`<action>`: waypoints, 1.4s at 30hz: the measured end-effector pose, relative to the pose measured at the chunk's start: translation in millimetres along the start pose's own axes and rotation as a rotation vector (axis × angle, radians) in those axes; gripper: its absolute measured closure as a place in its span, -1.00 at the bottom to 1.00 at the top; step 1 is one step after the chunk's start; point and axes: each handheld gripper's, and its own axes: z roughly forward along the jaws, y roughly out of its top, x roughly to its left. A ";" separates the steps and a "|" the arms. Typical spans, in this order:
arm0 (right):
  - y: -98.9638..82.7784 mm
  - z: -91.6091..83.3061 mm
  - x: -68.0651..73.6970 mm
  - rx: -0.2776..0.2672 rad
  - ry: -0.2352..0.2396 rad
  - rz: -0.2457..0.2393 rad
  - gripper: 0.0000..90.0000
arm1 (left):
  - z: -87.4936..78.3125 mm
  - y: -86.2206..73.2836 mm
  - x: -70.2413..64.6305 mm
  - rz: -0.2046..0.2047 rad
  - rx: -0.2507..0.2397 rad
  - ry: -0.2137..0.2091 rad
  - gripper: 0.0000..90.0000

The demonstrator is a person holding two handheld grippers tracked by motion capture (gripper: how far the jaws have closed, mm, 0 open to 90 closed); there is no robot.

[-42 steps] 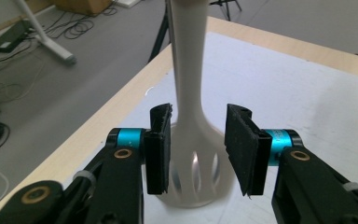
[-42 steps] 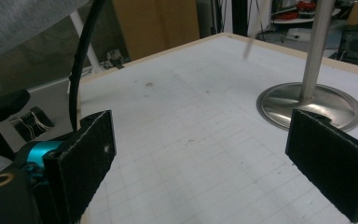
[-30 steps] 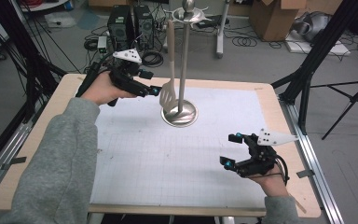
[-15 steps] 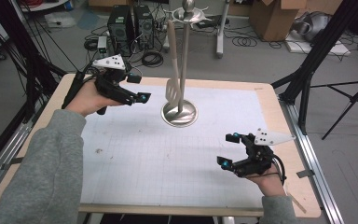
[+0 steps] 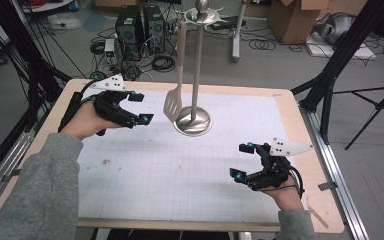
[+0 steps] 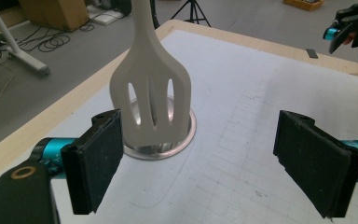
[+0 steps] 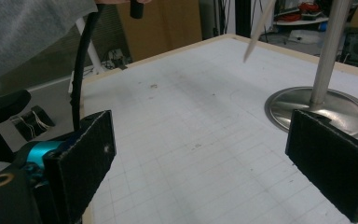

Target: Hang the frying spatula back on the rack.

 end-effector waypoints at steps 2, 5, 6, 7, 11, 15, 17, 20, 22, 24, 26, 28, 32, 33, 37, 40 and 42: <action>-0.1 1.0 0.8 0.007 0.001 0.002 -0.84 | -3.0 -2.9 -2.2 0.004 -0.005 0.000 -0.63; 0.1 2.1 1.3 0.010 0.001 -0.002 -0.84 | -8.8 -6.0 -5.4 0.014 -0.018 0.011 -0.63; 0.2 2.1 1.3 0.010 0.000 -0.002 -0.84 | -10.8 -7.0 -6.7 0.013 -0.024 0.018 -0.63; 0.2 2.2 1.1 0.009 -0.002 -0.004 -0.84 | -12.9 -8.1 -7.7 0.018 -0.028 0.021 -0.63; 0.2 1.9 1.7 0.011 -0.006 -0.003 -0.84 | -20.4 -13.2 -13.4 0.028 -0.043 0.033 -0.63; 1.0 2.5 2.7 0.002 -0.004 -0.001 -0.84 | -26.4 -21.1 -17.3 0.032 -0.051 0.028 -0.63; 2.0 3.9 3.6 -0.007 0.001 -0.005 -0.84 | -29.0 -25.9 -17.1 0.029 -0.057 0.030 -0.63; 2.5 6.5 3.9 -0.001 0.006 -0.008 -0.84 | -32.9 -33.1 -16.9 0.021 -0.068 0.043 -0.63; 2.8 8.1 3.7 0.003 0.006 -0.007 -0.84 | -36.0 -37.9 -17.1 0.018 -0.076 0.068 -0.65; 3.1 9.8 3.2 0.003 0.009 -0.011 -0.84 | -39.1 -43.1 -17.6 0.013 -0.096 0.077 -0.66; 3.3 10.8 3.3 0.007 0.009 -0.008 -0.84 | -42.7 -49.2 -18.6 0.009 -0.101 0.084 -0.66; 3.4 11.7 3.2 0.008 0.010 -0.013 -0.84 | -45.8 -54.1 -19.5 0.005 -0.103 0.087 -0.66; 3.7 13.2 3.6 0.010 0.009 -0.011 -0.84 | -51.8 -61.3 -22.5 0.001 -0.106 0.095 -0.66; 3.8 13.8 3.6 0.009 0.010 -0.015 -0.84 | -53.4 -62.8 -23.2 0.002 -0.106 0.100 -0.66; 3.7 15.5 3.8 0.019 0.005 -0.013 -0.84 | -60.6 -68.0 -27.4 0.019 -0.135 0.115 -0.66; 3.5 17.2 3.3 0.019 0.002 -0.016 -0.84 | -64.3 -73.8 -28.5 0.011 -0.136 0.119 -0.66; 3.5 17.9 3.4 0.018 0.002 -0.016 -0.84 | -66.5 -78.3 -28.5 0.000 -0.135 0.121 -0.66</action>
